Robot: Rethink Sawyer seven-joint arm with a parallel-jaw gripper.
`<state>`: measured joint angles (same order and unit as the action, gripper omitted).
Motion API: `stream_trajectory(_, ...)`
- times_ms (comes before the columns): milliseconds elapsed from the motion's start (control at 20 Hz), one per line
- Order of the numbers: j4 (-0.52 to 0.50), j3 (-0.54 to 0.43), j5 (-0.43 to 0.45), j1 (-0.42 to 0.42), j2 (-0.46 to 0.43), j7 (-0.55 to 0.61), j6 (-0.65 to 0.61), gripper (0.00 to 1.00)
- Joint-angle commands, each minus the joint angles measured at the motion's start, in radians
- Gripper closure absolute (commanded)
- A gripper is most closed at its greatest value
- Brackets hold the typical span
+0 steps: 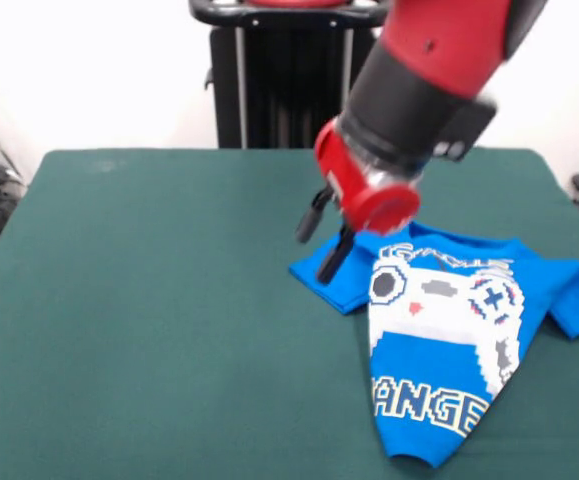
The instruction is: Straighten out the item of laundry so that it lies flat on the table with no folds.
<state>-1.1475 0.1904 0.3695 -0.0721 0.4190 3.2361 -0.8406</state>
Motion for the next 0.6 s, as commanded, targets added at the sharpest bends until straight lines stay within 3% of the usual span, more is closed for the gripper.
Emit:
stream_trajectory(50,0.027,-0.032,-0.009,0.025,-0.121,0.083,0.078,0.00)
stream_trajectory(150,-0.011,-0.100,-0.061,0.077,-0.100,-0.034,0.044,0.00)
stream_trajectory(400,-0.144,-0.217,-0.167,0.175,0.008,-0.202,-0.071,0.00)
stream_trajectory(600,-0.160,-0.233,-0.180,0.206,0.086,-0.282,-0.208,0.00)
